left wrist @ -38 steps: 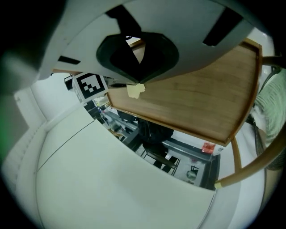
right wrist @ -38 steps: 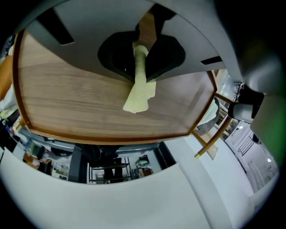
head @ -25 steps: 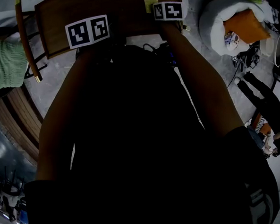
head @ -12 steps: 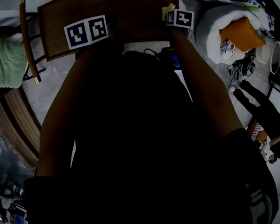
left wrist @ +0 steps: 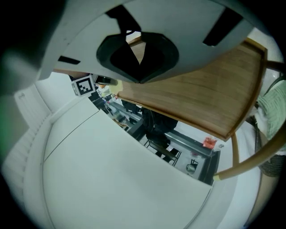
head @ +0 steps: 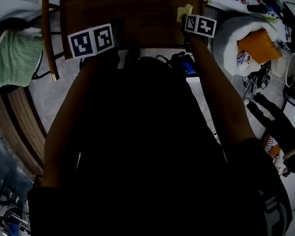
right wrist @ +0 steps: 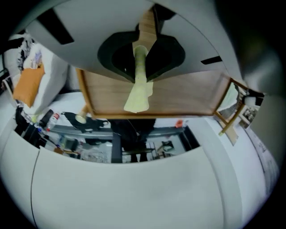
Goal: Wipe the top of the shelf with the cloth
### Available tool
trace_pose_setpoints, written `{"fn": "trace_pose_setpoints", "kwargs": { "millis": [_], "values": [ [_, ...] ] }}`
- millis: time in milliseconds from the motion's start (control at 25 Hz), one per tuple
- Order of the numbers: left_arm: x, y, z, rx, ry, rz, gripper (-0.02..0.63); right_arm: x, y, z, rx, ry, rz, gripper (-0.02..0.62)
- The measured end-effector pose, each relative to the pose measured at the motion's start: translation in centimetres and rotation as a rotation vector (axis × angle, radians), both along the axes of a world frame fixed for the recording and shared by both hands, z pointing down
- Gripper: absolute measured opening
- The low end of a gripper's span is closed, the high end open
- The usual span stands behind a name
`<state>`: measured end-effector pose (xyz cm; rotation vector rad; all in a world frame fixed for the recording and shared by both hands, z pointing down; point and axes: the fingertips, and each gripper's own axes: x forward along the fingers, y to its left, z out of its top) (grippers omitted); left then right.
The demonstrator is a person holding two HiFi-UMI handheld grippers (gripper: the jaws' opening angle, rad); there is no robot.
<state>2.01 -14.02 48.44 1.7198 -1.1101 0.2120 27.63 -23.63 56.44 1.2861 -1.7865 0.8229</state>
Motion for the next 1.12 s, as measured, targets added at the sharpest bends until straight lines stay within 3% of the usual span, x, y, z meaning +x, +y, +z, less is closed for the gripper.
{"fn": "trace_pose_setpoints", "kwargs": {
  "millis": [240,360,480,760,1120],
  "values": [
    [-8.5,2.8,-2.0,-0.065,-0.054,-0.049,0.012,-24.3,3.1,-3.5,-0.005,-0.343,-0.308,0.048],
    [-13.3,4.1,-2.3,-0.082,-0.113,-0.062,0.011,-33.4,6.3,-2.1,-0.084,-0.417,-0.361,0.048],
    [-17.6,5.6,-1.7,-0.118,-0.150,-0.052,0.011,-40.1,9.5,0.5,-0.155,-0.427,-0.414,0.048],
    [-23.3,8.0,-1.1,-0.130,-0.167,-0.036,0.011,-47.2,13.9,5.0,-0.257,-0.414,-0.459,0.048],
    [-24.4,8.9,-0.1,-0.130,-0.122,0.037,0.011,-48.3,14.0,6.4,-0.237,-0.315,-0.478,0.048]
  ]
}}
